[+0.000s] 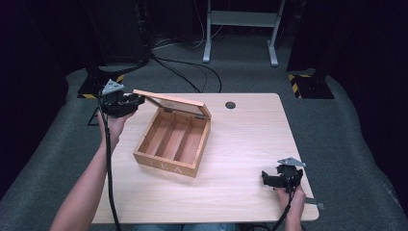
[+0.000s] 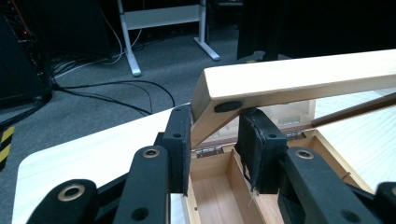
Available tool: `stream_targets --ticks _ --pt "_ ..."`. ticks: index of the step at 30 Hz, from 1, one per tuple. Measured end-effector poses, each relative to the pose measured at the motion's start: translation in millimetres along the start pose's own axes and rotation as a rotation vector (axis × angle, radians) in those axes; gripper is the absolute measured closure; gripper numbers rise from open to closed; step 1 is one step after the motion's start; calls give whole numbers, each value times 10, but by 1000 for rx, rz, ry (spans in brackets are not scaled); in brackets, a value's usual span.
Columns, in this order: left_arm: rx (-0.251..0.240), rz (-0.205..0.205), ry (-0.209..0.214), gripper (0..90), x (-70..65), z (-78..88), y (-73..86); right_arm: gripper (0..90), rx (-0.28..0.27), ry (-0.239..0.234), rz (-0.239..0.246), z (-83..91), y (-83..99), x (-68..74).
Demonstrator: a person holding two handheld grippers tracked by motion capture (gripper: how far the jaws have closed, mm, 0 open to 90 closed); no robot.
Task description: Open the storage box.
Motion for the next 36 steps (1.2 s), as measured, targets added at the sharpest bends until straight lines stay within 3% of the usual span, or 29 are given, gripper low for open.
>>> stream_targets --ticks 9,36 --pt "23 -6 7 650 17 -29 -50 0 -1 0 2 -1 -1 -2" --pt "16 -2 11 650 21 -30 -48 0 0 0 1 0 0 -1"
Point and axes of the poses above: each handheld gripper's, and its own axes: z roughly backward along the jaws, y roughly out of its underside, x roughly to its left, the point moved 5 cm from there along -z, roughly forward along the jaws, and after that the axes turned 3 degrees about -x, right-handed, at the moved point
